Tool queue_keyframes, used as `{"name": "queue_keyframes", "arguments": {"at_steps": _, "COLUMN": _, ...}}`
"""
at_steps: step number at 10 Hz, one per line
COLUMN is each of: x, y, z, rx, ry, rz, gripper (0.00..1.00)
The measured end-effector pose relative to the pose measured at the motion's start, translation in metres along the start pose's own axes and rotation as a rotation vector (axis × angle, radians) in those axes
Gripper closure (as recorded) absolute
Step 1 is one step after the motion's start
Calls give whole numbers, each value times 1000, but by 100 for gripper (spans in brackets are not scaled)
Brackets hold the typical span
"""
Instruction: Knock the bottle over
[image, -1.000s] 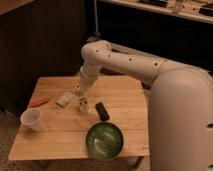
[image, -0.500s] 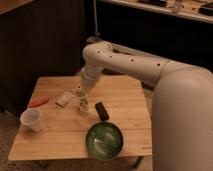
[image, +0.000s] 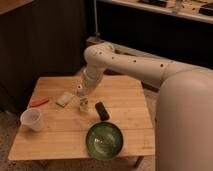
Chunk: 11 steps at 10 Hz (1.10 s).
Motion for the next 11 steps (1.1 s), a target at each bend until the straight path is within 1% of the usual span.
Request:
{"name": "queue_keyframes", "arguments": {"at_steps": 2, "x": 2, "y": -2, "z": -1, "rx": 2, "ry": -1, "rz": 6, "gripper": 100}}
{"name": "queue_keyframes", "arguments": {"at_steps": 3, "x": 1, "y": 1, "z": -3, "rx": 6, "ry": -10, "rz": -5, "gripper": 100}}
{"name": "queue_keyframes", "arguments": {"at_steps": 4, "x": -5, "y": 11, "z": -8, "rx": 2, "ry": -32, "rz": -25, "gripper": 100}}
{"name": "queue_keyframes", "arguments": {"at_steps": 5, "x": -13, "y": 23, "z": -15, "rx": -13, "ry": -57, "rz": -41, "gripper": 100}}
{"name": "queue_keyframes", "arguments": {"at_steps": 7, "x": -24, "y": 35, "z": -18, "rx": -43, "ry": -83, "rz": -55, "gripper": 100}}
{"name": "queue_keyframes", "arguments": {"at_steps": 8, "x": -37, "y": 45, "z": -10, "rx": -66, "ry": -96, "rz": -91, "gripper": 100}}
{"name": "queue_keyframes", "arguments": {"at_steps": 9, "x": -41, "y": 47, "z": -3, "rx": -65, "ry": -94, "rz": -100, "gripper": 100}}
{"name": "queue_keyframes", "arguments": {"at_steps": 10, "x": -45, "y": 44, "z": 5, "rx": -62, "ry": -92, "rz": -104, "gripper": 100}}
{"name": "queue_keyframes", "arguments": {"at_steps": 11, "x": -52, "y": 30, "z": 19, "rx": -53, "ry": -88, "rz": -101, "gripper": 100}}
